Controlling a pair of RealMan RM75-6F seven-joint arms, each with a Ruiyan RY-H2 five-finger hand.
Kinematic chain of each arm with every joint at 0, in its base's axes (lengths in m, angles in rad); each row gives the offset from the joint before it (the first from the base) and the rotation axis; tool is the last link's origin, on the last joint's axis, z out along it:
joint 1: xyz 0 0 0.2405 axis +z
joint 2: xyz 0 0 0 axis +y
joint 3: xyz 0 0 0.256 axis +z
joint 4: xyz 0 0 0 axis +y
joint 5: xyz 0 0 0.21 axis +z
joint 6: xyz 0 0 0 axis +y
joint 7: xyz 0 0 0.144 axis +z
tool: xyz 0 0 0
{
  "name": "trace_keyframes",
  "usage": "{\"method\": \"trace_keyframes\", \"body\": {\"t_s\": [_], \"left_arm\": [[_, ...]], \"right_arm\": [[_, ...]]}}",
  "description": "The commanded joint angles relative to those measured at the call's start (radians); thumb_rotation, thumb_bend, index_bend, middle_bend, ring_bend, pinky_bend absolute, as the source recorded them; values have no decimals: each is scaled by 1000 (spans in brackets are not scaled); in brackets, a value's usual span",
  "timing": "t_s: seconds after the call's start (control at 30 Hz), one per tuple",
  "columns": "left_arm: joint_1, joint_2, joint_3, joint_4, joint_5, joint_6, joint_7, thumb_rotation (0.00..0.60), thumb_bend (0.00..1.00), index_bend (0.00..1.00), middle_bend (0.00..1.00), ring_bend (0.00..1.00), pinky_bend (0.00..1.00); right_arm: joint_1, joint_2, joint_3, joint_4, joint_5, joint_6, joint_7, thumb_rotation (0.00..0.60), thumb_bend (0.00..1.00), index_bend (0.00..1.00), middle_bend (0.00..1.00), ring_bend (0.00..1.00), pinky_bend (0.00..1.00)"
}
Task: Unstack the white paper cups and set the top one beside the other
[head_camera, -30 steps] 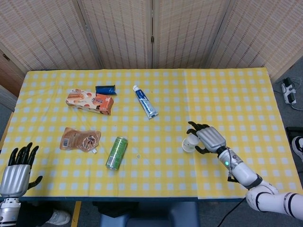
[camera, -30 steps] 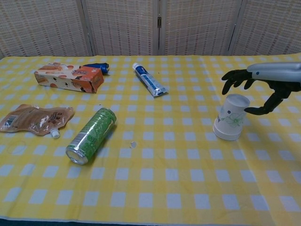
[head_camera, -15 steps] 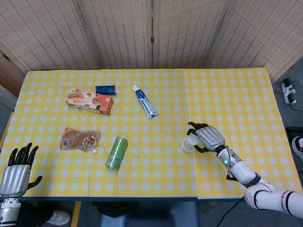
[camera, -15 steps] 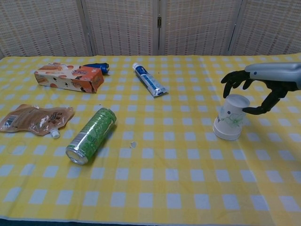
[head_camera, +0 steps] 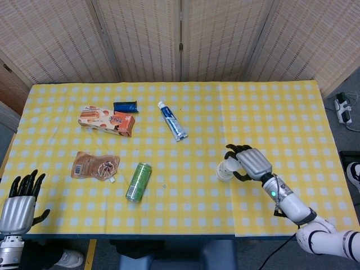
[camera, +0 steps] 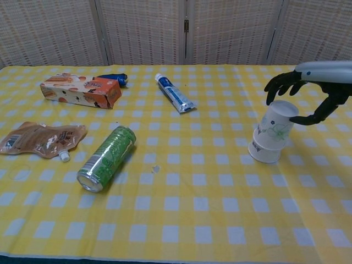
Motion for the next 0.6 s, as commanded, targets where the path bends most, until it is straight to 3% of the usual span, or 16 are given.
{"method": "trace_keyframes", "body": {"t_s": [0.03, 0.43, 0.6], "left_arm": [[0, 1, 0, -1, 0, 1, 0, 600, 227, 34, 43, 96, 0], [0, 6, 1, -14, 11, 6, 9, 600, 227, 34, 43, 96, 0], [-1, 5, 2, -20, 17, 9, 13, 600, 227, 34, 43, 96, 0]], "right_arm": [[-16, 37, 0, -35, -28, 27, 22, 600, 429, 402, 156, 187, 197], [-90, 207, 2, -189, -178, 159, 133, 600, 428, 413, 182, 211, 197], [-70, 212, 9, -205, -202, 138, 142, 600, 429, 413, 185, 214, 197]]}}
